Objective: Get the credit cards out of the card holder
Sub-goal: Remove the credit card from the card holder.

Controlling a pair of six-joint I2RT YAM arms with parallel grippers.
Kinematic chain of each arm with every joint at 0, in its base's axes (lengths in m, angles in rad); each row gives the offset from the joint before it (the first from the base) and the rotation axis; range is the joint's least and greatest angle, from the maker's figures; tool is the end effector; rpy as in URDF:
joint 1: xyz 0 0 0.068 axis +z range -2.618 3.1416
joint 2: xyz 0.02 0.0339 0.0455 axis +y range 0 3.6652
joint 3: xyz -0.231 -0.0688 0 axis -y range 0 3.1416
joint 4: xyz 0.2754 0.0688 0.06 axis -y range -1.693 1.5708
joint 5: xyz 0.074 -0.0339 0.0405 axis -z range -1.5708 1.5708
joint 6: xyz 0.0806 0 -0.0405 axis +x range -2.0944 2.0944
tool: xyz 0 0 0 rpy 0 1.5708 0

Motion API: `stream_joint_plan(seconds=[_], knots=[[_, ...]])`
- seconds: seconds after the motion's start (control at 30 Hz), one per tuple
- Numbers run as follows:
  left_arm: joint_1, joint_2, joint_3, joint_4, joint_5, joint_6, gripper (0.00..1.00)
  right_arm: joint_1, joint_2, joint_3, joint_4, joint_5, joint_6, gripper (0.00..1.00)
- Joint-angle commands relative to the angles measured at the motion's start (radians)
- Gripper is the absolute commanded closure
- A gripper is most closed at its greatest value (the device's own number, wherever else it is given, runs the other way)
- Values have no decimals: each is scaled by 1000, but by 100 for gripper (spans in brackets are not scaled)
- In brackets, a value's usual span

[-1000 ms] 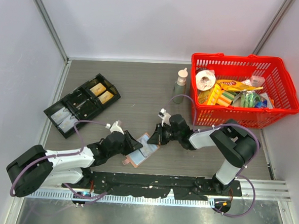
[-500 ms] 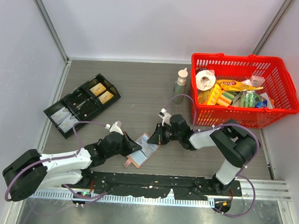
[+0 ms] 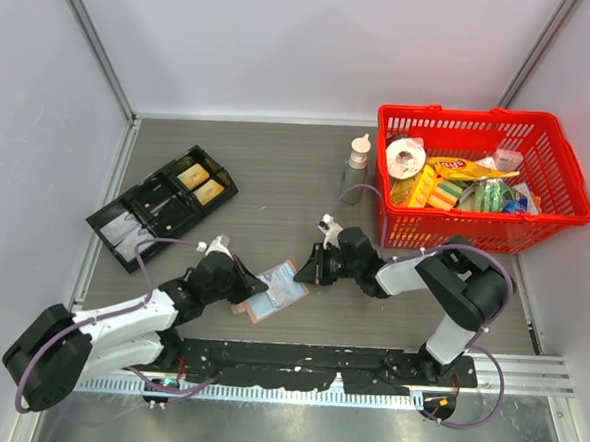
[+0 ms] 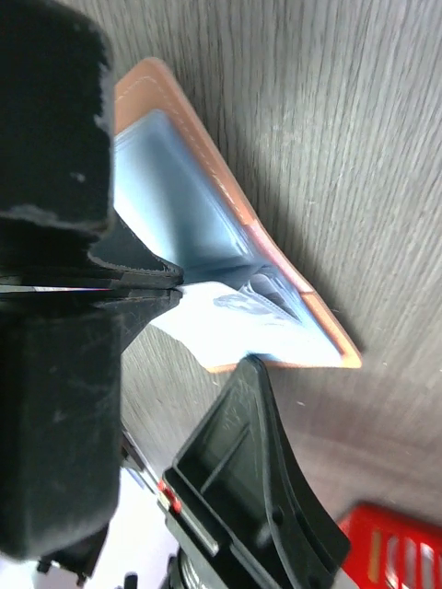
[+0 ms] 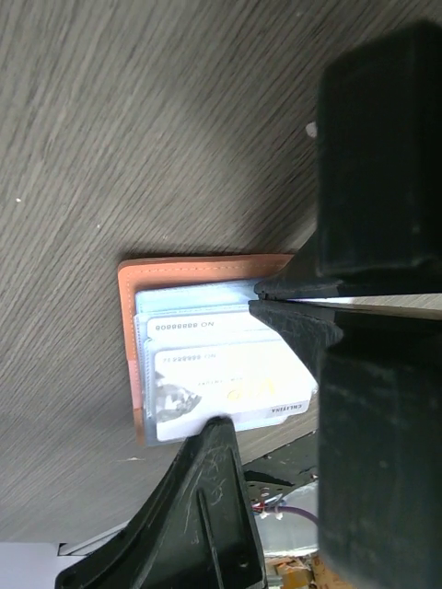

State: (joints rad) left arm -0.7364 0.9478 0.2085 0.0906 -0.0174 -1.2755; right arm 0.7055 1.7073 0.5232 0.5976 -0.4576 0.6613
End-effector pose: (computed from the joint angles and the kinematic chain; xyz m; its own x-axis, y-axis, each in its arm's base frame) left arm 0.1879 -0.1684 0.0665 -0.7629 -0.5995 -0.2420 -0.2358 0.6065 -0.7593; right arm 0.2302 0.2429 0.0289 -0.8618 -0.0103 -0.5071 -0.4214 0.5711 0.7045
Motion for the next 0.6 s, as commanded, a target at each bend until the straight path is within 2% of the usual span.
stream_joint_plan(seconds=[0.0,0.1,0.23,0.4,0.57], knots=[[6,115,65,64,123,114,100,-35,-55,-40,-104,97,-6,91],[8,209,112,127,166,165,100,-35,-133,-35,-108,85,-22,85],[8,313,204,110,211,249,100,-34,-184,10,-121,50,-54,83],[8,377,276,78,226,292,100,-34,-140,52,-116,53,-58,83],[14,388,284,54,218,291,100,-34,-58,22,-81,98,-29,83]])
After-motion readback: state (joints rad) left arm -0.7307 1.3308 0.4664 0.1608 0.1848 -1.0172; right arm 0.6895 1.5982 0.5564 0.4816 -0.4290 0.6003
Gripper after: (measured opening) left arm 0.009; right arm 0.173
